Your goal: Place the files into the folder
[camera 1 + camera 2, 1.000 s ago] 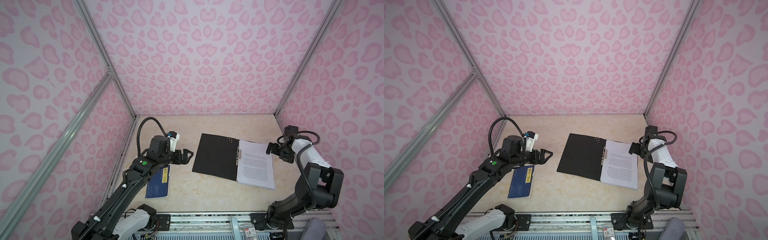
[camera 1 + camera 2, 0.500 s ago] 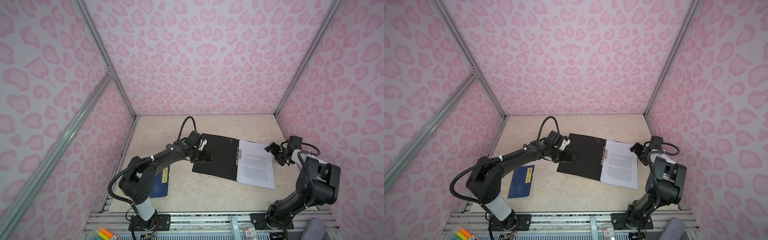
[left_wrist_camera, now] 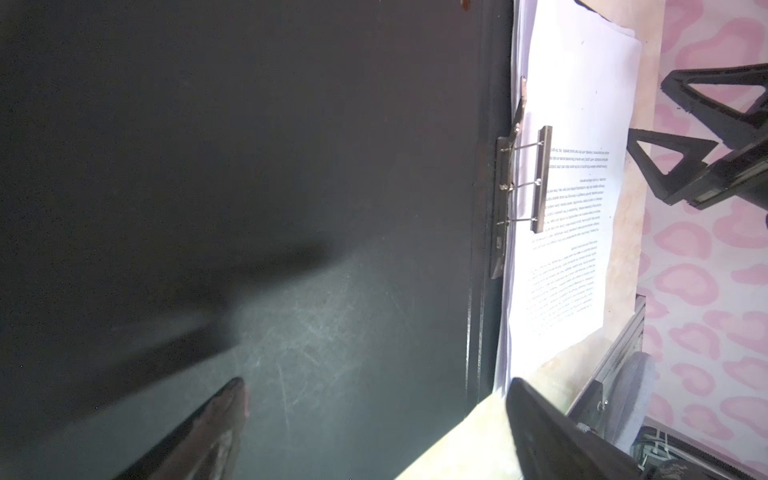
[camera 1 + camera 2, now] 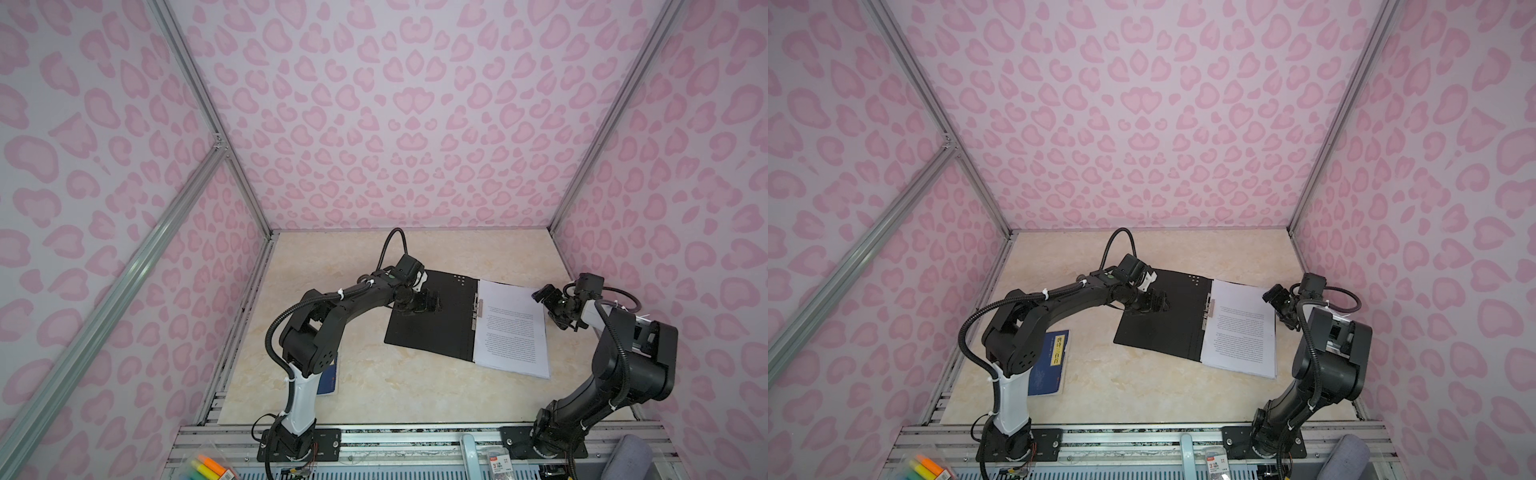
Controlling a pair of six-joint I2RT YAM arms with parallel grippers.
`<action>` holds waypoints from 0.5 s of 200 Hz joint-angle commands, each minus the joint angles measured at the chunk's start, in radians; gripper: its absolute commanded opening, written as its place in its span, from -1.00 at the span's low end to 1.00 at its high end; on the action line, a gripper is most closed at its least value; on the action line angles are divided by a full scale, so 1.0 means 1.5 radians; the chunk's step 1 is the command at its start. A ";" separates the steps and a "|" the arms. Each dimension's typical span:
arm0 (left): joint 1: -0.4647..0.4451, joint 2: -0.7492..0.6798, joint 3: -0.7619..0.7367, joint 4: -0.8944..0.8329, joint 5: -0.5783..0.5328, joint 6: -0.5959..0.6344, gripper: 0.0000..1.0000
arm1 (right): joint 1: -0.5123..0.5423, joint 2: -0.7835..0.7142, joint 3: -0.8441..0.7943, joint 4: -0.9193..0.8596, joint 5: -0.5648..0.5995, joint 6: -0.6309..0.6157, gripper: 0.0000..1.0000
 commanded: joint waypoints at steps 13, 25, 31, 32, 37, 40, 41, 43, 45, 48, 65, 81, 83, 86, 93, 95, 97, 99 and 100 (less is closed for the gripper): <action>0.004 0.014 -0.008 0.008 -0.020 -0.017 0.96 | 0.007 0.019 -0.016 -0.004 -0.013 0.024 0.80; 0.008 0.010 -0.024 0.009 -0.037 -0.028 0.96 | 0.012 0.018 -0.022 0.001 -0.018 0.032 0.80; 0.011 0.007 -0.034 0.009 -0.045 -0.033 0.96 | 0.015 0.017 -0.024 0.003 -0.023 0.035 0.80; 0.012 0.006 -0.036 0.010 -0.046 -0.035 0.96 | 0.014 0.016 -0.025 0.004 -0.023 0.035 0.80; 0.016 0.001 -0.047 0.012 -0.051 -0.040 0.96 | 0.017 0.015 -0.028 0.006 -0.026 0.038 0.80; 0.018 -0.002 -0.054 0.016 -0.054 -0.043 0.96 | 0.018 0.015 -0.029 0.005 -0.027 0.040 0.81; 0.018 -0.003 -0.056 0.016 -0.055 -0.044 0.96 | 0.019 0.015 -0.030 0.005 -0.028 0.040 0.81; 0.019 -0.004 -0.060 0.017 -0.058 -0.046 0.96 | 0.020 0.014 -0.030 0.006 -0.030 0.040 0.81; 0.021 -0.007 -0.064 0.018 -0.060 -0.048 0.96 | 0.021 0.014 -0.030 0.007 -0.031 0.042 0.81; 0.024 -0.010 -0.072 0.021 -0.063 -0.051 0.96 | 0.022 0.015 -0.031 0.008 -0.033 0.044 0.81; 0.039 -0.030 -0.121 0.035 -0.073 -0.068 0.96 | 0.031 0.018 -0.034 0.012 -0.047 0.053 0.81; 0.049 -0.059 -0.165 0.053 -0.082 -0.079 0.96 | 0.044 0.023 -0.038 0.017 -0.057 0.059 0.81; 0.049 -0.062 -0.169 0.054 -0.084 -0.080 0.96 | 0.046 0.023 -0.038 0.018 -0.058 0.061 0.81; 0.051 -0.068 -0.176 0.055 -0.086 -0.080 0.96 | 0.049 0.024 -0.039 0.020 -0.059 0.061 0.81; 0.054 -0.078 -0.191 0.058 -0.088 -0.082 0.96 | 0.054 0.023 -0.042 0.025 -0.061 0.065 0.81; 0.055 -0.081 -0.196 0.060 -0.089 -0.081 0.96 | 0.057 0.023 -0.043 0.026 -0.062 0.066 0.81; 0.057 -0.084 -0.199 0.059 -0.089 -0.082 0.96 | 0.059 0.024 -0.044 0.028 -0.062 0.067 0.81; 0.058 -0.087 -0.203 0.059 -0.089 -0.083 0.96 | 0.061 0.024 -0.045 0.029 -0.063 0.069 0.81; 0.057 -0.088 -0.205 0.060 -0.089 -0.083 0.96 | 0.062 0.025 -0.045 0.029 -0.063 0.069 0.81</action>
